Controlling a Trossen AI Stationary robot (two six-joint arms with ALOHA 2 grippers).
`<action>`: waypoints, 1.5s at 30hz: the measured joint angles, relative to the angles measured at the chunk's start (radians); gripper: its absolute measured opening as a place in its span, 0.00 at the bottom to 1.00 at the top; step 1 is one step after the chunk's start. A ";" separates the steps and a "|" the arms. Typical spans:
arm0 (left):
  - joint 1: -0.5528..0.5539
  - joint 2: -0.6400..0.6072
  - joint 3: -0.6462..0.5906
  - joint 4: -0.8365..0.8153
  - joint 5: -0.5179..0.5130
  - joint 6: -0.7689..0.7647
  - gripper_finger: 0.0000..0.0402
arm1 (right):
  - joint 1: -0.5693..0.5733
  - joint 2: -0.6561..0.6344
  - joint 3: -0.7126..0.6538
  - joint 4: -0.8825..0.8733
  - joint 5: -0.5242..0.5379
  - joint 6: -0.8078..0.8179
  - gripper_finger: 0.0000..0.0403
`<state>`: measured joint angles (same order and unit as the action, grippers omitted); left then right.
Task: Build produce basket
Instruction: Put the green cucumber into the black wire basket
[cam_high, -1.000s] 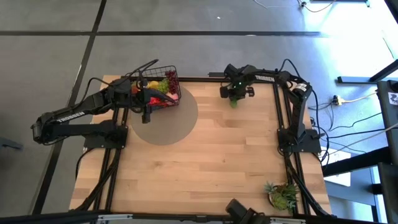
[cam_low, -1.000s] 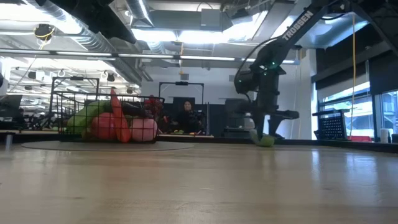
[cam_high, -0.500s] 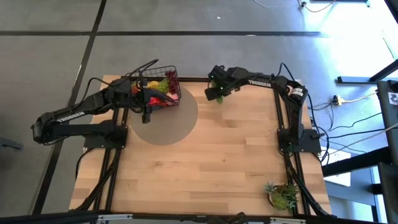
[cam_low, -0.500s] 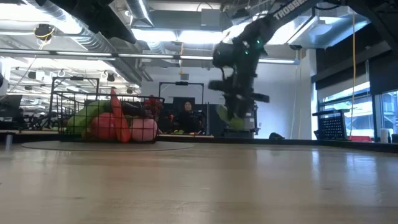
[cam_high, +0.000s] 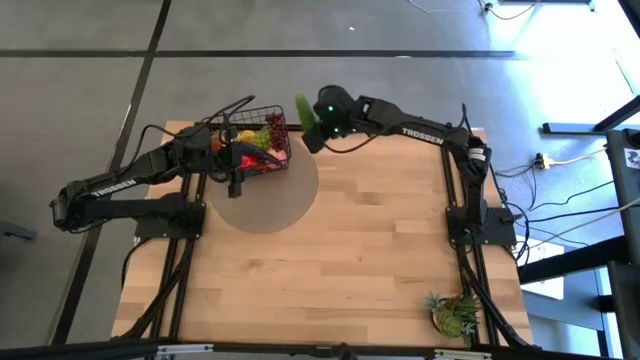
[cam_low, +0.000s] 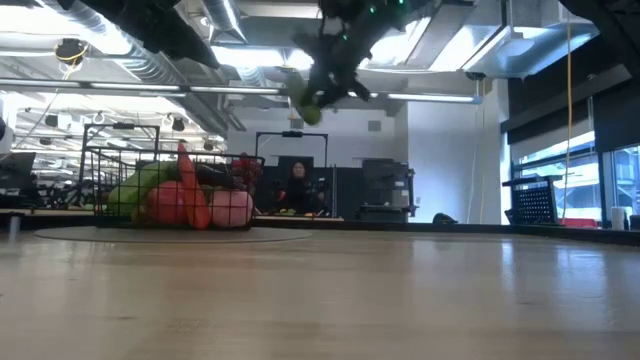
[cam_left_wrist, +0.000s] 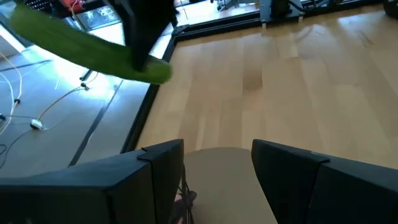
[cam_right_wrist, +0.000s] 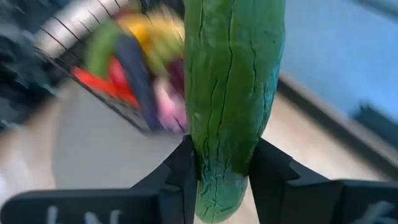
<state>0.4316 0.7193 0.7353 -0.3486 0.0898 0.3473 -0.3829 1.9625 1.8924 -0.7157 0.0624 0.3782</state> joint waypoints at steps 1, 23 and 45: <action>0.000 0.000 0.000 0.000 0.000 0.000 0.45 | 0.004 0.000 0.012 0.036 0.000 -0.022 0.25; 0.000 -0.245 0.000 0.018 -0.277 -0.136 0.45 | 0.008 0.259 -0.019 0.906 -0.301 -0.204 0.25; 0.000 -0.257 0.000 -0.033 -0.288 -0.137 0.45 | -0.023 0.446 -0.020 1.145 -0.292 -0.175 0.30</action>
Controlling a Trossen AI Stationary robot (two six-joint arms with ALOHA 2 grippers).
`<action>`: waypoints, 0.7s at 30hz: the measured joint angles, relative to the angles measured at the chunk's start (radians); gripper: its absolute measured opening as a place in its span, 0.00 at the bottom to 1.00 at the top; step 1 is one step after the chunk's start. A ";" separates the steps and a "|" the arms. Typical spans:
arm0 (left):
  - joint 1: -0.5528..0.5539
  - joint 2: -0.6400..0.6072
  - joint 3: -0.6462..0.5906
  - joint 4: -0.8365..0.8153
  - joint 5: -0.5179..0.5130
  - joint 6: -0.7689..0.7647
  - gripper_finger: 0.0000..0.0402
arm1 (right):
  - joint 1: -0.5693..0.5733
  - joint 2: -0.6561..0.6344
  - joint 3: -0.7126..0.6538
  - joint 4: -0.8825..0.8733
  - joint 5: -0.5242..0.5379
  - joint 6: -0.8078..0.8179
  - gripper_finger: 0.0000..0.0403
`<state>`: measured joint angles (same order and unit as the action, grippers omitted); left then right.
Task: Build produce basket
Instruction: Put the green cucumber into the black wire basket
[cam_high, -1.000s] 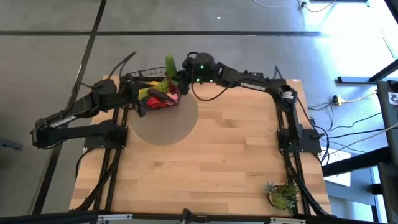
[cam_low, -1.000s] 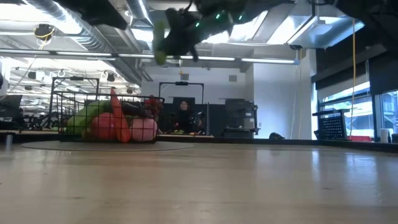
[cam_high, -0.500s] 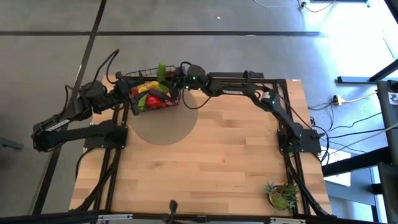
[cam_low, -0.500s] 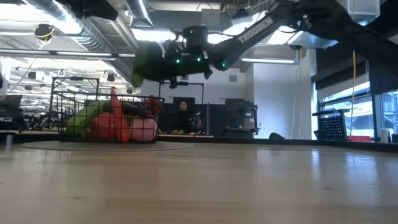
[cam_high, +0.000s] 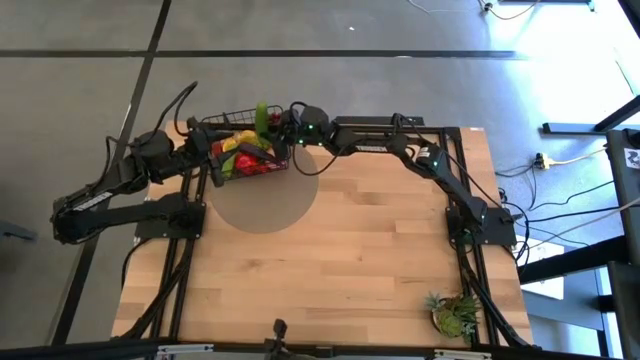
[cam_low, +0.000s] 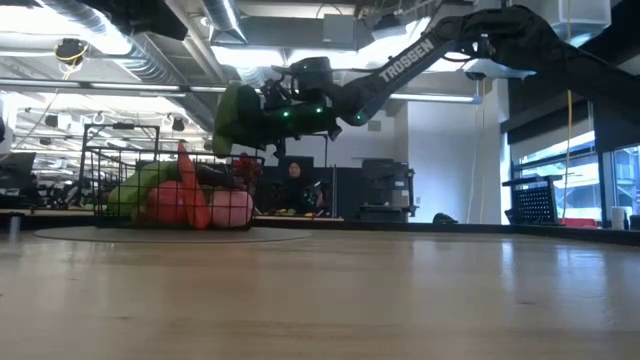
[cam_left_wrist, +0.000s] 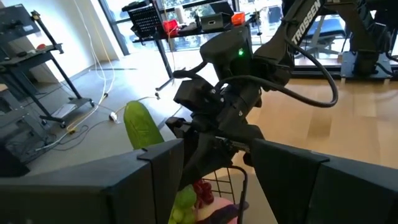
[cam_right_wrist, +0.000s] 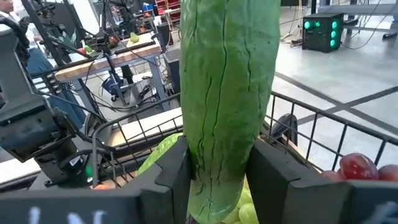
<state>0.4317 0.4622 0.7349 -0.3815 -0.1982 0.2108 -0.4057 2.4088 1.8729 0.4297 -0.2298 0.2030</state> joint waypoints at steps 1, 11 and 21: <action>0.000 0.000 0.000 -0.003 0.000 0.000 0.45 | 0.000 0.000 0.000 0.000 0.000 -0.005 0.31; 0.000 0.017 0.000 -0.035 -0.175 -0.001 0.45 | 0.017 0.000 0.000 0.002 -0.016 -0.006 0.29; 0.000 0.020 0.000 -0.020 -0.105 -0.001 0.45 | 0.031 0.000 0.000 0.024 -0.053 -0.016 0.29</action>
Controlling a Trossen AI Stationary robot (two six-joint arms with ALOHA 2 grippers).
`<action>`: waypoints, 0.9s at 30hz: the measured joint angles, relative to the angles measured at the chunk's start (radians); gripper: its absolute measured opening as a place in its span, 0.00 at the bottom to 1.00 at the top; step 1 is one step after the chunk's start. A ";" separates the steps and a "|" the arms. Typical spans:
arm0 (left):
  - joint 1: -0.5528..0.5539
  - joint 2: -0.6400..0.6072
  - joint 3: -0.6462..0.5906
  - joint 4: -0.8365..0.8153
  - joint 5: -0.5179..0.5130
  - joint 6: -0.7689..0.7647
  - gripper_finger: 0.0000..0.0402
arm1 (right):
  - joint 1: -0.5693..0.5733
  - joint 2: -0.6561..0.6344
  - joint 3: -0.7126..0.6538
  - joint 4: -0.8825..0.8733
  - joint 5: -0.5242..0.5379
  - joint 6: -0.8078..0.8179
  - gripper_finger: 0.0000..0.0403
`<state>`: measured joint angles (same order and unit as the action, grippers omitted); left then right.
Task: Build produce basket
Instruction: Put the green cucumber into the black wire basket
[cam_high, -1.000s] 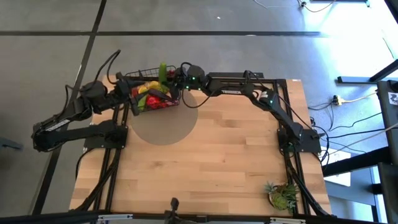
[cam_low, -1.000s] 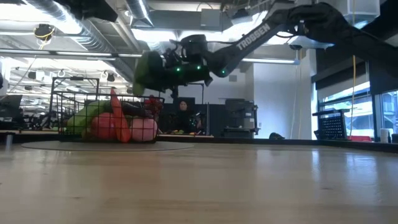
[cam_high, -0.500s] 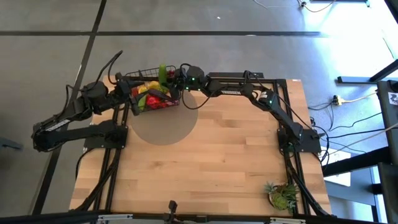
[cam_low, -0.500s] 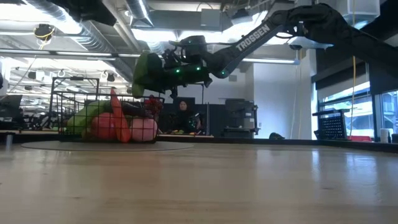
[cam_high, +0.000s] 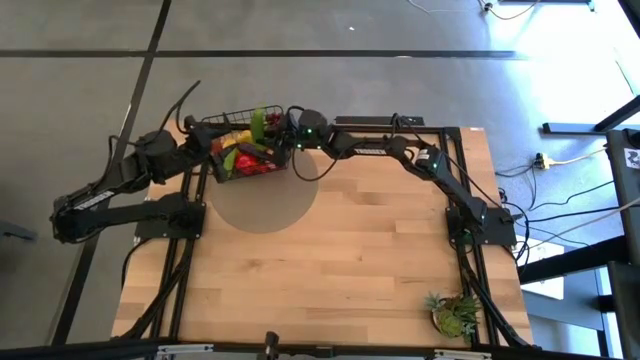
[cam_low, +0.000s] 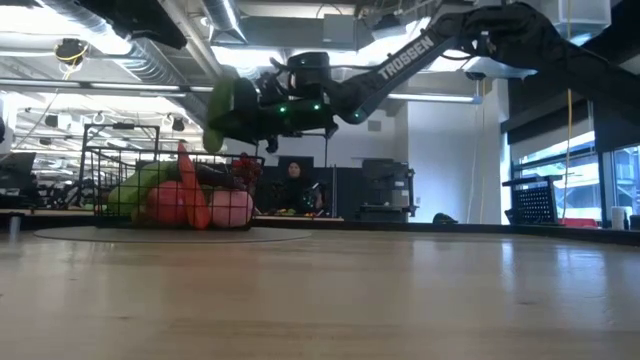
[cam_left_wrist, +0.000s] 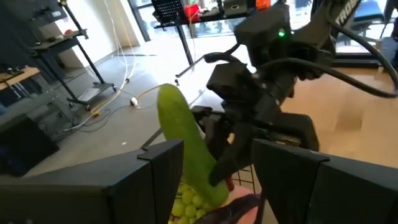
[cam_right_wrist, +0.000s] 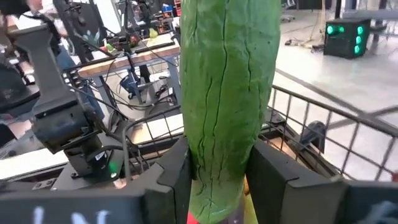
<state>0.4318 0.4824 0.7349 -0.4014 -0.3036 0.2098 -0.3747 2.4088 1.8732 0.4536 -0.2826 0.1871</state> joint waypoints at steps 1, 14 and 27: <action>0.000 0.000 0.000 0.001 -0.001 -0.001 0.45 | 0.004 0.000 0.000 0.001 0.000 -0.012 0.29; 0.000 0.050 0.000 -0.003 -0.006 -0.095 0.45 | 0.069 0.000 0.002 0.063 -0.034 -0.195 0.28; 0.000 0.102 0.000 0.058 0.050 -0.103 0.45 | 0.099 0.000 0.002 0.060 -0.035 -0.247 0.28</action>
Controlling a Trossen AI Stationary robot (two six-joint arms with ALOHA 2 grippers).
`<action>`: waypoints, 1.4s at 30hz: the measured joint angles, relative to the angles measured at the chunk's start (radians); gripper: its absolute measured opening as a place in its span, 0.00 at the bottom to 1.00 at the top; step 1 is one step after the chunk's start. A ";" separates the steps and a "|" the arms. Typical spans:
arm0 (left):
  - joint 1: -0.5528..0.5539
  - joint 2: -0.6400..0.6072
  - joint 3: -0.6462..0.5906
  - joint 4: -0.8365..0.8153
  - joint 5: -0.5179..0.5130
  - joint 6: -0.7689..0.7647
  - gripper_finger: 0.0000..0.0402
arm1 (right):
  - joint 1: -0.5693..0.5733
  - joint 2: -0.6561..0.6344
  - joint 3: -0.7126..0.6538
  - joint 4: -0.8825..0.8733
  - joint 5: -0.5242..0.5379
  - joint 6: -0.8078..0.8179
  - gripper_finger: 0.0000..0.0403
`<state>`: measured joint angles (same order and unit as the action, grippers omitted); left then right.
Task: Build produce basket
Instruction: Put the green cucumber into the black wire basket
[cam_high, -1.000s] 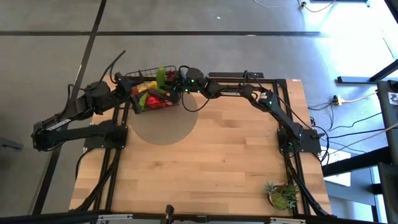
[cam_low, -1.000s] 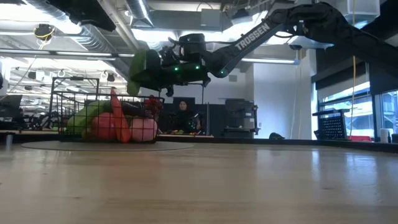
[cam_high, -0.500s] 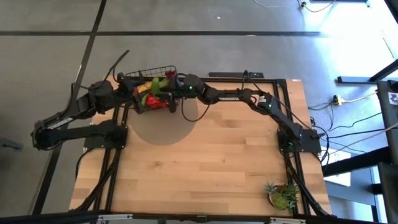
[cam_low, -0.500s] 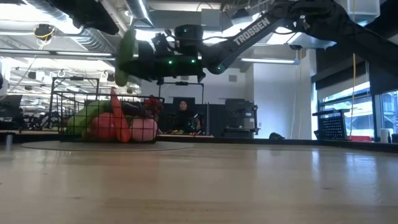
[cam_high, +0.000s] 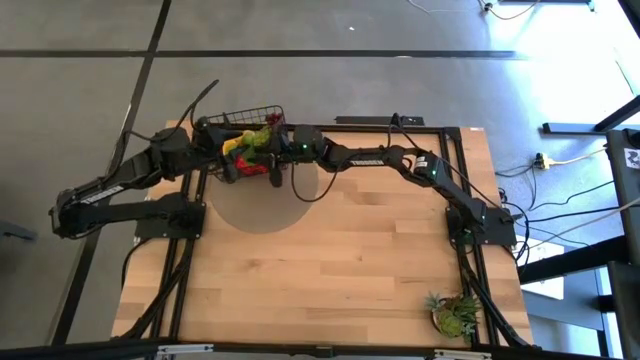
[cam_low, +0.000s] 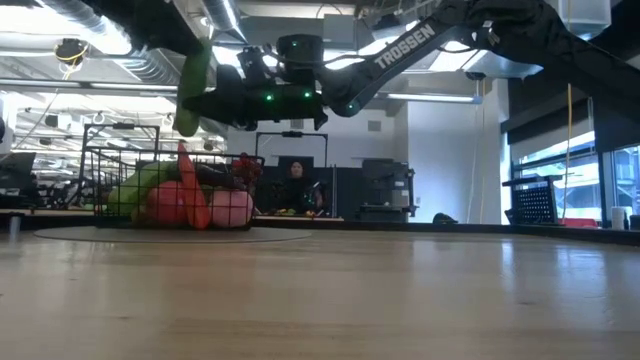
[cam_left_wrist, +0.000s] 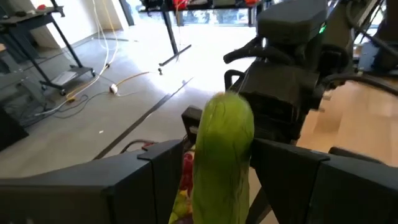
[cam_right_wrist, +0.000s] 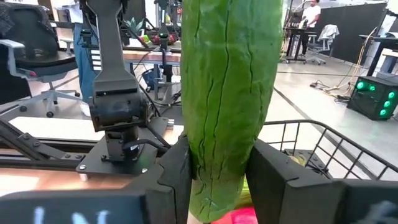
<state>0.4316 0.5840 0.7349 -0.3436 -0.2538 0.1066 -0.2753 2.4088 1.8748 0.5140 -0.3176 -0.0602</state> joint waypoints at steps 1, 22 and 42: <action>0.000 0.002 0.000 0.007 0.005 0.000 0.45 | 0.000 0.000 0.000 0.000 -0.001 -0.001 0.28; 0.000 0.065 0.000 0.046 0.037 0.005 0.22 | 0.014 0.000 0.000 0.000 -0.021 -0.019 0.28; 0.001 0.054 0.000 0.030 -0.019 0.007 0.20 | 0.015 0.000 0.090 -0.100 0.080 0.084 0.44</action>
<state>0.4322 0.6384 0.7353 -0.3135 -0.2731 0.1137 -0.2607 2.4084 1.9648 0.4139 -0.2377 0.0240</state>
